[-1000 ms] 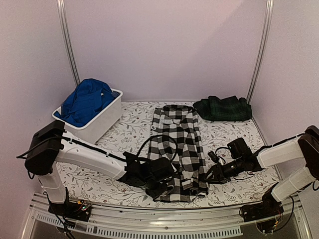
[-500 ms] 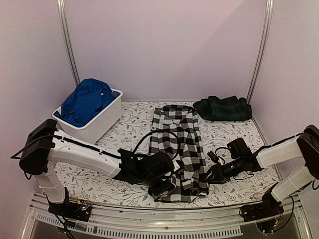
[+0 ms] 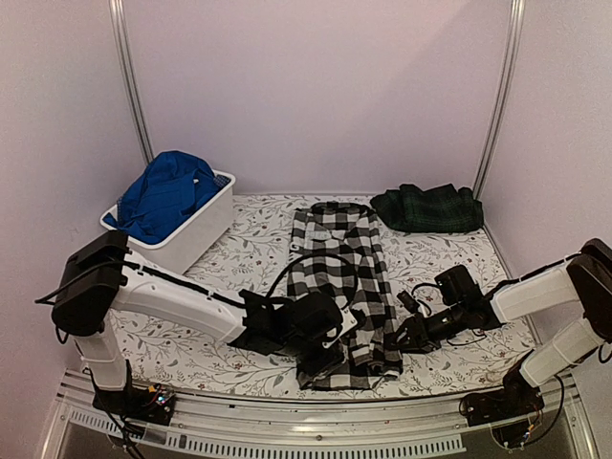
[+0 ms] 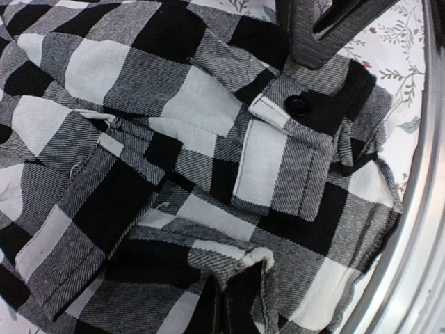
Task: Fold and stack the mixed laundry pile
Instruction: Smooth out the rectangle-folded shirt at the center of the board, then pick up the rectangle-folded shorts from the center of the board.
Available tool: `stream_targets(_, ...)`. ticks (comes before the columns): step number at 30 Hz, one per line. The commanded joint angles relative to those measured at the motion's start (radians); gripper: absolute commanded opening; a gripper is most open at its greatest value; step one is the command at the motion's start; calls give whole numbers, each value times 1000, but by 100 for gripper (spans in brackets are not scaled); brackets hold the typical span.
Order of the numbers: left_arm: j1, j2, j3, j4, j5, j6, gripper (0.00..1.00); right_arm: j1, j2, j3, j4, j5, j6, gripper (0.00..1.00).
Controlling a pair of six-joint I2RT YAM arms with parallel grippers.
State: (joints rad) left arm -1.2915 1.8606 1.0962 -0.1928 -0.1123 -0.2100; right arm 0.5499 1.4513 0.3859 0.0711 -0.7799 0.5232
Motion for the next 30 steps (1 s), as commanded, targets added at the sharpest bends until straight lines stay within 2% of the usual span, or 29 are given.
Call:
stream_targets(1, 25, 38, -13, 87, 85, 2, 0, 9, 26, -2, 25, -21, 5, 41)
stream_targets(3, 36, 54, -18, 82, 104, 2, 0, 10, 37, -4, 37, -30, 6, 41)
stream_targets(7, 65, 11, -65, 90, 124, -6, 21, 19, 51, -9, 79, -51, 21, 40)
stream_targets(11, 71, -170, -159, 141, 150, -45, 37, 27, 66, -17, 131, -96, 49, 40)
stream_targets(14, 71, -347, -270, 220, 168, -146, 47, 28, 43, -28, 122, -108, 61, 40)
stream_targets(18, 89, -447, -396, 210, 166, -357, 53, 28, -37, -32, 32, -85, 53, 46)
stream_targets(21, 131, -442, -450, 148, 186, -496, 53, 22, -111, -29, -66, -33, 30, 51)
stream_targets(23, 144, -441, -489, 195, 217, -556, 53, 7, -145, -33, -112, -18, 18, 53)
stream_targets(27, 169, -422, -549, 322, 272, -649, 54, -19, -112, -42, -107, 2, 6, 51)
stream_targets(30, 174, -394, -557, 372, 289, -666, 54, -18, -22, -63, -6, -42, 16, 47)
